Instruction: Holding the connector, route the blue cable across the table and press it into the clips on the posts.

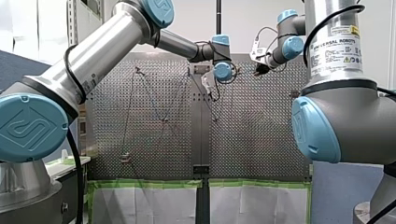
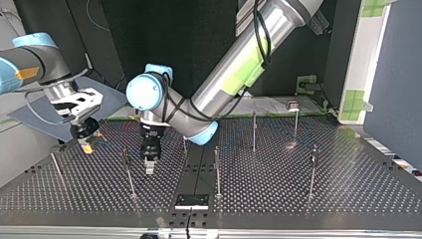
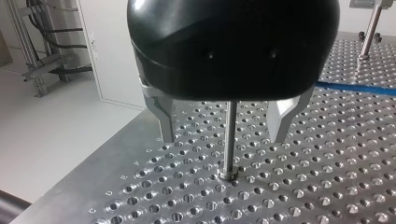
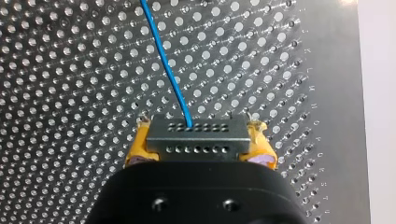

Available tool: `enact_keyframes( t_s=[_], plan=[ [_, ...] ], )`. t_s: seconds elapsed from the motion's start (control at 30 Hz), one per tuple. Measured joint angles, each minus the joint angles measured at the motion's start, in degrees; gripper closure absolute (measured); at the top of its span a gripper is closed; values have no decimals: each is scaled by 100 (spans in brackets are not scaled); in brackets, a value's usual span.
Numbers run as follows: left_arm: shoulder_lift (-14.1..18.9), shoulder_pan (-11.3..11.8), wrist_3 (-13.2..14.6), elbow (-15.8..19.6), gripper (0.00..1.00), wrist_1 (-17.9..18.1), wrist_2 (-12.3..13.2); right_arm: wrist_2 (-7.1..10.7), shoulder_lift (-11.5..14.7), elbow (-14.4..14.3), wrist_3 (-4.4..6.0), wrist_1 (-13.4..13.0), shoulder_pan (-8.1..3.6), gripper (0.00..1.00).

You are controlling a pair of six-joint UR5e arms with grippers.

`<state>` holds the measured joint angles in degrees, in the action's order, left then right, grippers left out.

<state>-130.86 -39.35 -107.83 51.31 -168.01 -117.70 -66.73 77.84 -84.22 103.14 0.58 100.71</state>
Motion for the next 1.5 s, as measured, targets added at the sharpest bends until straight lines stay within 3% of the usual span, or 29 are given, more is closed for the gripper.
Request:
enact_keyframes(
  t_s=[0.33, 0.77, 1.17, 1.5],
  plan=[
    [18, -16, -17, 18, 3, -17, -18, -1, 0, 0, 0, 0, 0, 100],
    [467, -139, -235, 554, 3, -329, -158, 0, 0, 0, 0, 0, 1, 100],
    [485, -143, -240, 600, 3, -337, -156, 0, 0, 0, 0, 0, 1, 100],
    [855, -236, -565, 971, 3, -417, 217, 0, 0, 0, 0, 0, 0, 100]
  ],
)
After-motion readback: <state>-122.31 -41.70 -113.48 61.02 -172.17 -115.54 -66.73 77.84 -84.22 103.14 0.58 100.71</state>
